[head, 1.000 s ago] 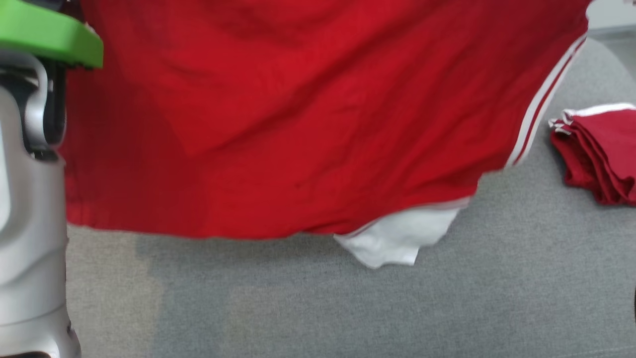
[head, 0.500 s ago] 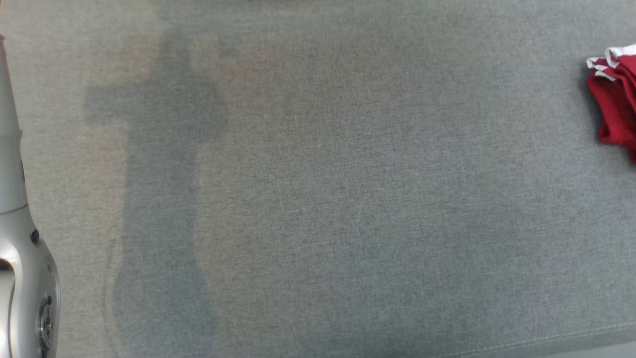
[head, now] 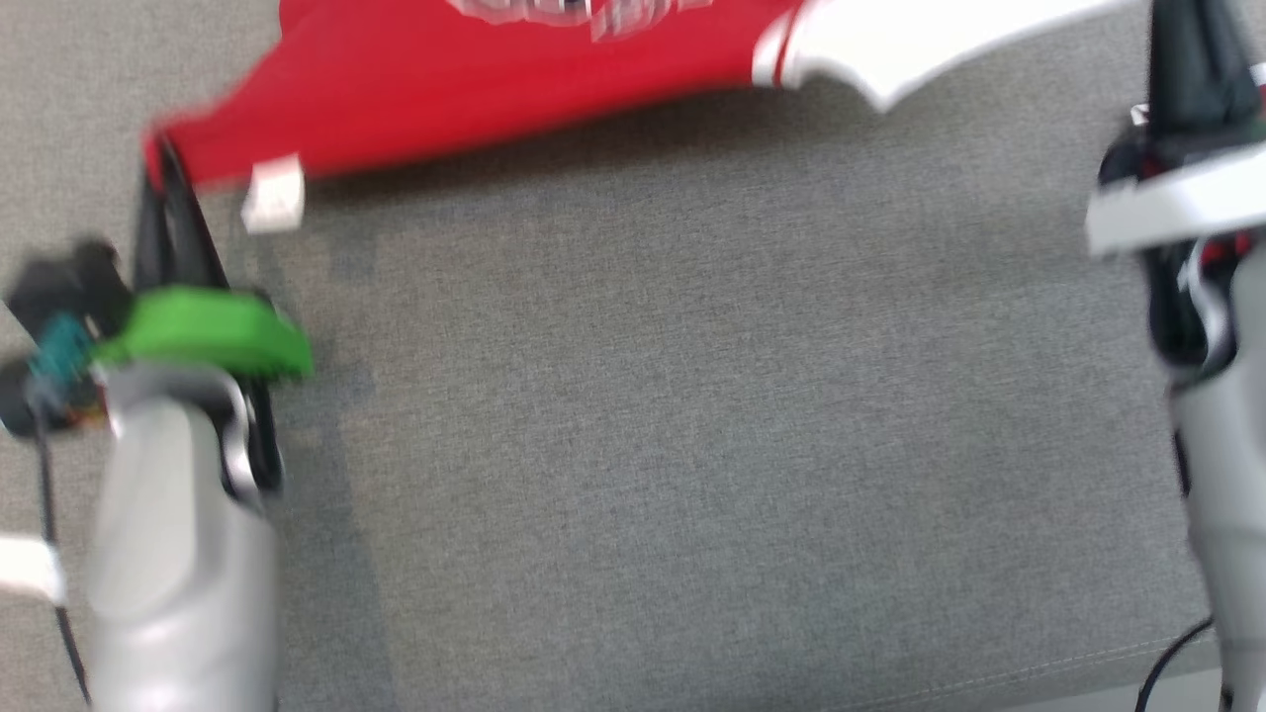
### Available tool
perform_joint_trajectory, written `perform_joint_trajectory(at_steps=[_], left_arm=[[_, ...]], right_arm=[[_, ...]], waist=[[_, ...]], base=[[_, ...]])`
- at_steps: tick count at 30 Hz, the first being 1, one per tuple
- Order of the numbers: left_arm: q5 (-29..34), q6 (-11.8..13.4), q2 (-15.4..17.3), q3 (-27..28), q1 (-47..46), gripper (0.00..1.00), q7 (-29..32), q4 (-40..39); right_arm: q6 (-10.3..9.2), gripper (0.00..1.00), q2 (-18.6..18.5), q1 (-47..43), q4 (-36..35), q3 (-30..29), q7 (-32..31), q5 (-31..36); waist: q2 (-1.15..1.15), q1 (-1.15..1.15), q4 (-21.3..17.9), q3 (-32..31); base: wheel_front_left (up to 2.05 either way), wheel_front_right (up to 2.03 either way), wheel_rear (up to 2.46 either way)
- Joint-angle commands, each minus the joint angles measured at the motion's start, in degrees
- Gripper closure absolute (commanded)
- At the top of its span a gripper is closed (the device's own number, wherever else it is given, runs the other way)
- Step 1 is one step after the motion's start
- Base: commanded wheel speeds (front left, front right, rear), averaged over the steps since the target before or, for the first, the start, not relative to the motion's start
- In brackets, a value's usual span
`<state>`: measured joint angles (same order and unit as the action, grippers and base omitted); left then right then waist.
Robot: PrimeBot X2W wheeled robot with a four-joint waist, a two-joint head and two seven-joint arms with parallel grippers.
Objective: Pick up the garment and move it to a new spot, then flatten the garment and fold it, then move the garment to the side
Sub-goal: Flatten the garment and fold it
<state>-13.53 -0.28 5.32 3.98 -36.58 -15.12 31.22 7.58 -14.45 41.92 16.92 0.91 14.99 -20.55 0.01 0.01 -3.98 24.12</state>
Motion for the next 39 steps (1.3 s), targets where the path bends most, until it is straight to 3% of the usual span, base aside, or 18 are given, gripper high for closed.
perform_joint_trajectory(at_steps=[1, 7, 9, 13, 17, 29, 39], left_arm=[[-0.5, -0.2, -0.1, 1.4, 4.1, 1.0, 0.0, 0.2], [-2.1, -0.2, -1.9, 3.2, 16.6, 1.0, 0.0, -0.1], [-4.6, -0.2, -2.1, 1.9, 19.3, 1.0, 0.0, -0.3], [-8.8, 2.1, -2.1, -1.0, 24.8, 1.0, 0.0, -2.0], [-9.3, 3.1, -2.1, -4.3, 30.0, 1.0, 0.0, -2.3], [-11.0, 4.6, -2.2, -10.2, 43.4, 1.0, 0.0, -4.8], [-10.9, 4.5, -2.2, -12.3, 46.7, 1.0, 0.0, -10.3]], right_arm=[[-0.18, 1.0, 0.3, -3.9, -0.6, -1.1, 0.2, -1.3], [-0.19, 1.0, 4.0, -19.3, -2.2, -1.8, 0.2, -3.6], [-0.18, 1.0, 5.0, -23.0, -2.0, -1.9, 0.2, -3.8], [-0.18, 1.0, 6.7, -30.1, -1.3, -1.9, 0.2, -3.7], [-0.17, 1.0, 7.6, -36.1, -0.1, -3.0, 0.2, -3.3], [-0.17, 1.0, 9.1, -49.4, 1.6, -6.0, 0.2, -2.1], [-0.16, 1.0, 9.2, -51.8, -1.6, -6.8, 0.2, -1.6]], waist=[[-0.01, -0.01, -0.6, -1.9], [-0.01, -0.01, -1.1, -6.0], [-0.01, -0.01, -1.2, -7.6], [-0.01, -0.01, -1.3, -11.1], [-0.01, -0.01, -1.2, -14.4], [-0.01, -0.01, 0.4, -22.5], [-0.01, -0.01, 1.9, -23.1]], base=[[0.0, 0.0, 0.0], [0.0, 0.0, 0.0], [0.0, 0.0, 0.0], [0.0, 0.0, 0.0], [0.0, 0.0, 0.0], [0.0, 0.0, 0.0], [0.0, 0.0, 0.0]])
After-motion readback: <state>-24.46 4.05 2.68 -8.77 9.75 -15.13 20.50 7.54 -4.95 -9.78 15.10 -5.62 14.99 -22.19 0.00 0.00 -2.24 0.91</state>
